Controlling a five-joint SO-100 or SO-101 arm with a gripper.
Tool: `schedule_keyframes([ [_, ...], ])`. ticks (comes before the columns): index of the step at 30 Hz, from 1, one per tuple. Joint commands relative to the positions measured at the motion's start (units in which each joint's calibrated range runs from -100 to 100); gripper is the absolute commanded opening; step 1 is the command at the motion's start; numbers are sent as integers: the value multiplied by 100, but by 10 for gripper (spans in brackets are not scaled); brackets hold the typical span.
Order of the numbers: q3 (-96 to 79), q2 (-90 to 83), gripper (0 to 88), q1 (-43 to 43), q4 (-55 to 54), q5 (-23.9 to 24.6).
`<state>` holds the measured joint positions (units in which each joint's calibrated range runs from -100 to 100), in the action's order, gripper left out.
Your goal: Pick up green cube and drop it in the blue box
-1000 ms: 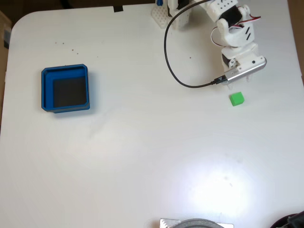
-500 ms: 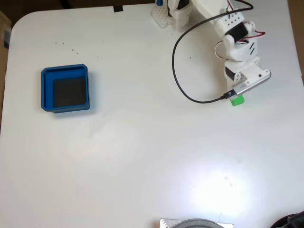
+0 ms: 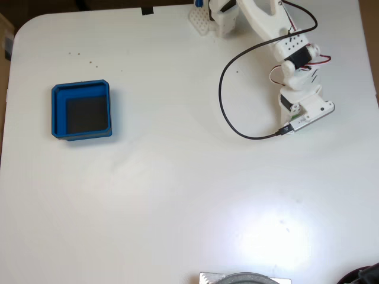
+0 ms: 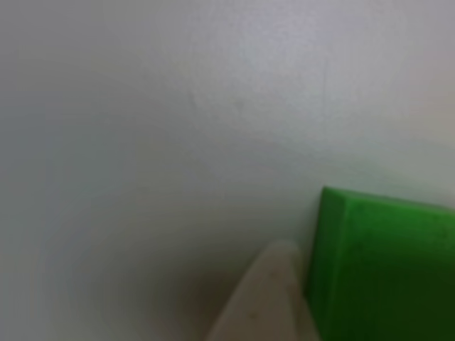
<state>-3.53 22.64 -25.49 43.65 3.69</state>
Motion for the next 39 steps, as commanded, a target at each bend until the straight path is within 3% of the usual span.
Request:
schedule_keyframes([
  [1, 380, -57, 265, 22, -31, -15],
  [39, 362, -132, 248, 22, -31, -49],
])
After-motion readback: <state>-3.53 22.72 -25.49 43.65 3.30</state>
